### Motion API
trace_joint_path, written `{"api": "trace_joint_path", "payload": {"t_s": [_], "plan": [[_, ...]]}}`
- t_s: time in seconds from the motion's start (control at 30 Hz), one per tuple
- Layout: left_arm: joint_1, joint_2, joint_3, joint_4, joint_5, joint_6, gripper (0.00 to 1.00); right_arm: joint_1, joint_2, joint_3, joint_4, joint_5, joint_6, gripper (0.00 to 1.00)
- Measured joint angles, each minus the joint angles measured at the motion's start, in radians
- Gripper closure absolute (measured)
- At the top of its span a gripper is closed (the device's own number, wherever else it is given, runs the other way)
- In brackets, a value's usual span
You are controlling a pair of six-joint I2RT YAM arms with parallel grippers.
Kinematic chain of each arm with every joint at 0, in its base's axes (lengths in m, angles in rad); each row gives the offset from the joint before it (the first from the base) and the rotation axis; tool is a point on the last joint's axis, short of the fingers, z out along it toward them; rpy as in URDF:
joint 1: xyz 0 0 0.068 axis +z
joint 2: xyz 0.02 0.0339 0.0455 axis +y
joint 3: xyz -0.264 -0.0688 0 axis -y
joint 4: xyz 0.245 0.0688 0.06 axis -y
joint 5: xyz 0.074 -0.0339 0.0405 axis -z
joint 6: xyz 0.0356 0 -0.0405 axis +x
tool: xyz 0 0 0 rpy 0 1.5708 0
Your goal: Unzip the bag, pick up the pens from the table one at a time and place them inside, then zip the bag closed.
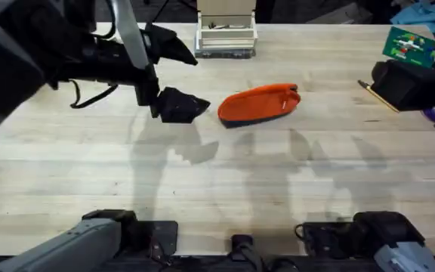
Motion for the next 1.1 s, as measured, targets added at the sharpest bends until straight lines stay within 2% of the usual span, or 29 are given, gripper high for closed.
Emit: {"api": "trace_joint_path", "payload": {"t_s": [0.43,0.63,0.87,1.1], "plan": [[0.0,0.067,0.0,0.0,0.019,0.023,0.008,0.0,0.0,0.0,0.0,0.0,0.0,0.003],[-0.002,0.088,0.0,0.002,0.018,0.059,0.008,0.0,0.0,0.0,0.0,0.0,0.0,0.003],[-0.033,0.204,0.0,0.02,0.015,0.078,0.007,0.0,0.0,0.0,0.0,0.0,0.0,0.003],[-0.072,0.321,0.0,0.125,0.014,0.079,0.007,0.0,0.0,0.0,0.0,0.0,0.0,0.003]]}}
